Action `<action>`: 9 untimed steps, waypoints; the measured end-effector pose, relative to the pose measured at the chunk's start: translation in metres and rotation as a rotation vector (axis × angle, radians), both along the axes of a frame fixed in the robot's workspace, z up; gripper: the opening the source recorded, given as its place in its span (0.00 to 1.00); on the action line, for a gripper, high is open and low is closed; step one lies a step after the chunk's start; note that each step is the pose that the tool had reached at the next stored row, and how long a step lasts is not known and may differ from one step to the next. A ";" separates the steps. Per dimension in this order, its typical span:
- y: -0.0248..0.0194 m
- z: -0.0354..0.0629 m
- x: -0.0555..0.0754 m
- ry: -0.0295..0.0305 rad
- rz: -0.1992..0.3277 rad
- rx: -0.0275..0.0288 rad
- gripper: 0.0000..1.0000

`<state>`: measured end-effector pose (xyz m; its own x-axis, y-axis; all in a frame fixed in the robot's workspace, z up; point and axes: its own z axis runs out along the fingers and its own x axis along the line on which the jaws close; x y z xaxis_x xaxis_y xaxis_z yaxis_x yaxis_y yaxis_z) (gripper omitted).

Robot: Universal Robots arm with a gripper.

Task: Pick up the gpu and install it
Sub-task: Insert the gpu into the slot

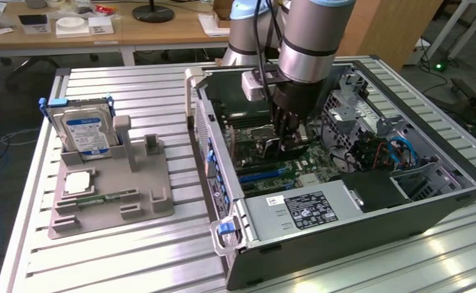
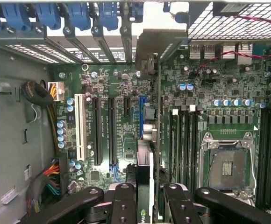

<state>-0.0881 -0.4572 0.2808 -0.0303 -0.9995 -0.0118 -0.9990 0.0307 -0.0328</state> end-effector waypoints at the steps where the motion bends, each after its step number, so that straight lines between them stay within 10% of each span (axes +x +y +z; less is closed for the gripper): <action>1: -0.0006 -0.0010 0.000 0.0000 0.000 0.0000 0.27; 9: -0.0012 -0.0145 0.000 0.0003 0.001 0.0001 0.27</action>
<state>-0.0881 -0.4584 0.2663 -0.0294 -0.9995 -0.0119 -0.9990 0.0298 -0.0325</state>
